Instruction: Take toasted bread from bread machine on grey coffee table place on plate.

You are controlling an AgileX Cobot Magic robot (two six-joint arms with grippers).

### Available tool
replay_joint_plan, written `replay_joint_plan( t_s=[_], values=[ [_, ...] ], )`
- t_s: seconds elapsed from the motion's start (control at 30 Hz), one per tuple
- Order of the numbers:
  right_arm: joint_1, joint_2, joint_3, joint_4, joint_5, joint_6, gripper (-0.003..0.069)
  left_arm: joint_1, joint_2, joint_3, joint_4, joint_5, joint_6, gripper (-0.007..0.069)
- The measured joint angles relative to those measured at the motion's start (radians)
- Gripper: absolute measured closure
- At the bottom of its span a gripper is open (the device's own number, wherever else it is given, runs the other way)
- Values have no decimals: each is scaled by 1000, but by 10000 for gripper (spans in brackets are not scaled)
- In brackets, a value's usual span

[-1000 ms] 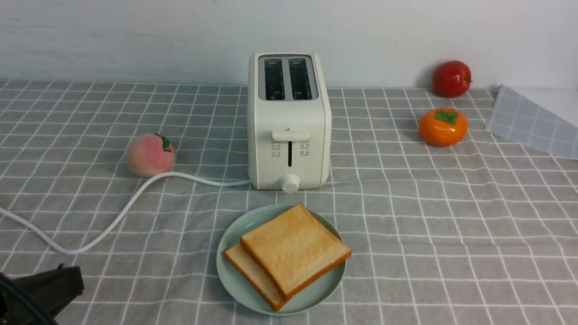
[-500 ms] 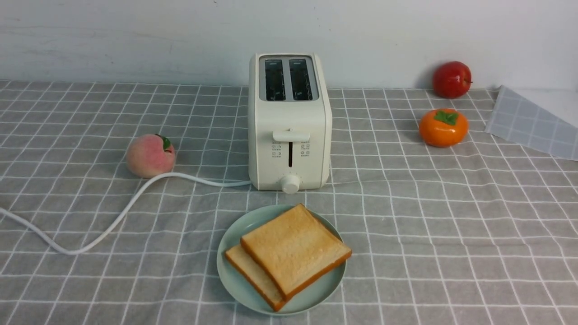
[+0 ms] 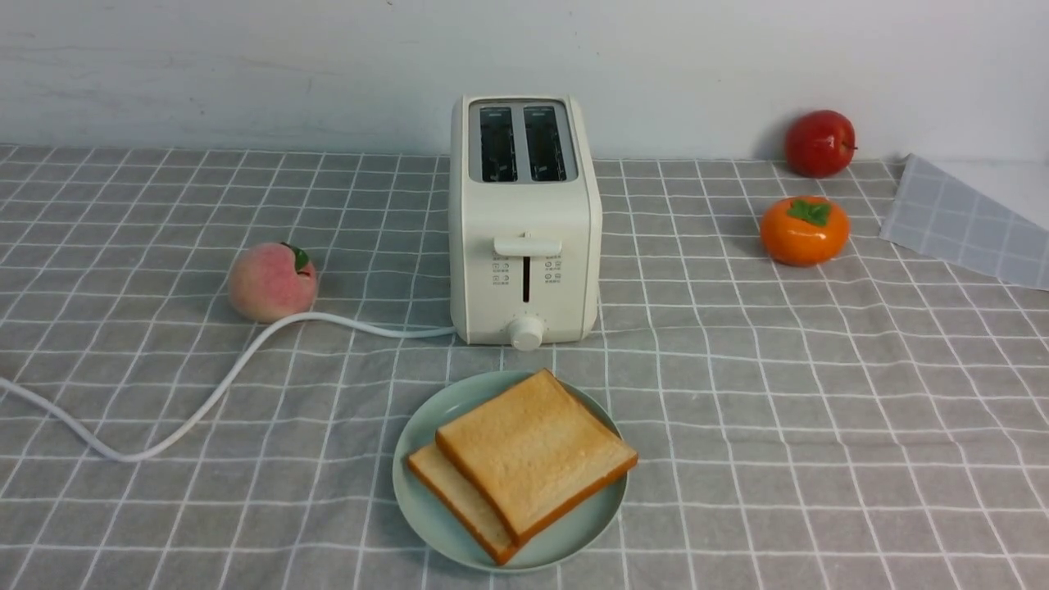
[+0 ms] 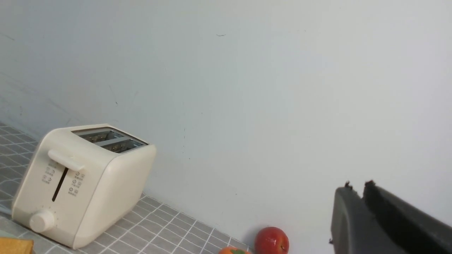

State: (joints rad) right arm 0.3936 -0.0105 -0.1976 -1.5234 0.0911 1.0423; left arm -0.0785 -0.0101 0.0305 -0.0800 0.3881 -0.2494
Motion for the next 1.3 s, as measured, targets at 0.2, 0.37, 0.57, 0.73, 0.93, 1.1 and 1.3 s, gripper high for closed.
replay_joint_plan(
  t_s=[0.2,0.37,0.57,0.73,0.93,1.1,1.3],
  values=[
    [0,0,0,-3,0,-1,587,0,0,0,1,0,0,630],
    [0,0,0,28,0,-2,580,0,0,0,1,0,0,627],
    [0,0,0,553,1,-76,573,0,0,0,2,0,0,622],
    [0,0,1,1141,70,-528,572,0,0,0,2,1,0,622],
    [0,0,1,1552,137,-949,564,0,0,0,2,2,0,617],
    [0,0,1,1538,145,-960,558,0,0,0,2,2,0,607],
    [-22,0,7,1453,290,-877,552,0,0,0,2,2,0,602]
  ],
)
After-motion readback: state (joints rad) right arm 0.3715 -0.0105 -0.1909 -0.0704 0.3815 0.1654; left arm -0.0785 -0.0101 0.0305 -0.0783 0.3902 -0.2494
